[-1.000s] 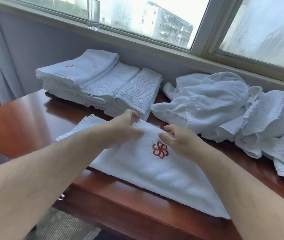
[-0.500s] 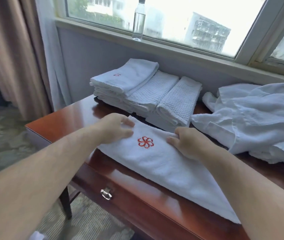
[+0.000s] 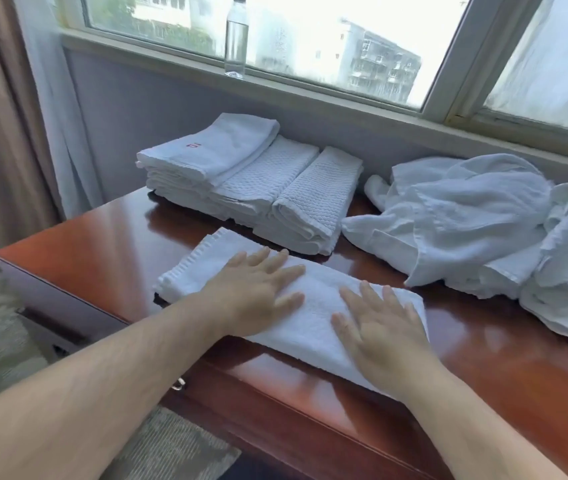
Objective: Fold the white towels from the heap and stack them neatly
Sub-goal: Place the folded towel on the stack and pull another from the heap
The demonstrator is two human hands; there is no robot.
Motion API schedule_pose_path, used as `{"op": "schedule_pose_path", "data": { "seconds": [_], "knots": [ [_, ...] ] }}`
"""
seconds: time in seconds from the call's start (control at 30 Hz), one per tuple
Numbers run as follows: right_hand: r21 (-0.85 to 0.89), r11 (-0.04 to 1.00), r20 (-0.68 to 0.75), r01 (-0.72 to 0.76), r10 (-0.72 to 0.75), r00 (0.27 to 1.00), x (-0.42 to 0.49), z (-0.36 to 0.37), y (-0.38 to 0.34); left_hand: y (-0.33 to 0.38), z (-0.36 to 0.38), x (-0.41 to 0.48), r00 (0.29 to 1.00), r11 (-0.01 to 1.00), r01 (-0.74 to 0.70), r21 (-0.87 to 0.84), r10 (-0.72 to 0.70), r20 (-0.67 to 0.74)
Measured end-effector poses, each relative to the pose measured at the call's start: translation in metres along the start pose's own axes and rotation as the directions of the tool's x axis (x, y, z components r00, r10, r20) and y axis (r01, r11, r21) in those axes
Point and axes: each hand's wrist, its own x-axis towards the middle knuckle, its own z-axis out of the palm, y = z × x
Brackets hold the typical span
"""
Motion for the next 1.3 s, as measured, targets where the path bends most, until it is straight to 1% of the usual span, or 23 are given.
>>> {"op": "schedule_pose_path", "data": {
  "seconds": [0.07,0.17,0.2,0.27,0.3,0.33,0.4,0.43,0.47,0.5,0.53,0.6,0.7,0.77,0.83,0.87,0.93,1.0,1.07,1.17,1.23,1.27,1.3],
  "knots": [
    [0.042,0.999,0.003,-0.022,0.022,1.0,-0.006,0.004,0.018,-0.002,0.005,0.002,1.0,1.0,0.016,0.023,-0.016,0.009],
    [0.307,0.948,-0.063,-0.079,0.103,0.993,-0.015,0.006,0.036,-0.003,0.005,0.0,1.0,0.999,0.021,0.031,-0.021,0.012],
    [0.419,0.903,-0.124,-0.098,0.163,0.979,-0.018,0.005,0.039,-0.003,0.005,-0.001,1.0,0.999,0.023,0.041,-0.024,0.017],
    [0.605,0.788,-0.248,-0.119,0.329,0.911,-0.02,0.001,0.044,-0.001,0.004,-0.002,0.999,0.998,0.031,0.058,-0.032,0.021],
    [0.689,0.711,-0.257,-0.14,0.42,0.871,-0.02,-0.002,0.045,0.0,0.004,-0.003,0.999,0.997,0.037,0.062,-0.038,0.02],
    [0.767,0.616,-0.208,-0.179,0.503,0.839,-0.02,-0.006,0.047,0.001,0.004,-0.003,0.999,0.997,0.042,0.066,-0.043,0.019],
    [0.895,0.361,0.008,-0.263,0.576,0.817,-0.018,-0.013,0.052,0.002,0.003,-0.005,0.998,0.996,0.051,0.07,-0.053,0.023],
    [0.921,0.247,0.127,-0.303,0.544,0.829,-0.017,-0.015,0.053,0.003,0.003,-0.007,0.998,0.996,0.057,0.068,-0.058,0.027],
    [0.923,0.185,0.213,-0.336,0.482,0.85,-0.018,-0.018,0.052,0.004,0.003,-0.008,0.998,0.996,0.061,0.064,-0.063,0.03],
    [0.918,0.19,0.245,-0.347,0.416,0.876,-0.02,-0.022,0.048,0.005,0.003,-0.01,0.997,0.996,0.066,0.06,-0.069,0.033],
    [0.913,0.247,0.225,-0.325,0.361,0.905,-0.02,-0.026,0.045,0.006,0.003,-0.012,0.997,0.996,0.072,0.057,-0.074,0.033],
    [0.897,0.394,0.086,-0.202,0.293,0.952,-0.018,-0.04,0.036,0.007,0.004,-0.016,0.996,0.994,0.09,0.063,-0.092,0.021],
    [0.771,0.636,-0.125,-0.016,0.176,0.977,-0.014,-0.078,0.02,0.008,0.007,-0.02,0.991,0.991,0.13,0.043,-0.131,0.012],
    [0.637,0.761,-0.235,0.125,0.037,0.971,-0.012,-0.108,0.004,0.008,0.002,-0.021,0.987,0.984,0.159,-0.075,-0.16,-0.007],
    [0.47,0.847,-0.31,0.247,-0.104,0.945,-0.01,-0.139,-0.012,0.008,-0.018,-0.019,0.979,0.941,0.137,-0.309,-0.176,-0.102],
    [0.393,0.869,-0.33,0.301,-0.172,0.928,-0.009,-0.156,-0.02,0.008,-0.033,-0.018,0.969,0.91,0.085,-0.405,-0.17,-0.18],
    [0.301,0.879,-0.328,0.369,-0.268,0.906,-0.011,-0.191,-0.034,0.012,-0.07,-0.019,0.923,0.853,-0.071,-0.517,-0.139,-0.358],
    [0.266,0.869,-0.326,0.417,-0.326,0.888,-0.016,-0.226,-0.045,0.021,-0.109,-0.025,0.871,0.712,-0.277,-0.646,-0.098,-0.481],
    [0.199,0.86,-0.359,0.471,-0.383,0.851,-0.019,-0.255,-0.058,0.029,-0.142,-0.03,0.838,0.565,-0.427,-0.706,-0.047,-0.544],
    [0.068,0.849,-0.446,0.524,-0.444,0.777,-0.013,-0.284,-0.07,0.036,-0.173,-0.036,0.834,0.44,-0.464,-0.769,-0.076,-0.547],
    [0.134,0.816,-0.579,0.562,-0.396,0.713,-0.005,-0.294,-0.068,0.038,-0.18,-0.034,0.826,0.307,-0.507,-0.805,-0.094,-0.556],
    [0.231,0.783,-0.659,0.578,-0.311,0.685,0.001,-0.292,-0.064,0.039,-0.181,-0.034,0.823,0.239,-0.523,-0.818,-0.105,-0.558],
    [0.372,0.73,-0.698,0.573,-0.187,0.691,0.006,-0.286,-0.057,0.04,-0.181,-0.034,0.82,0.196,-0.531,-0.824,-0.124,-0.558]
  ]
}}
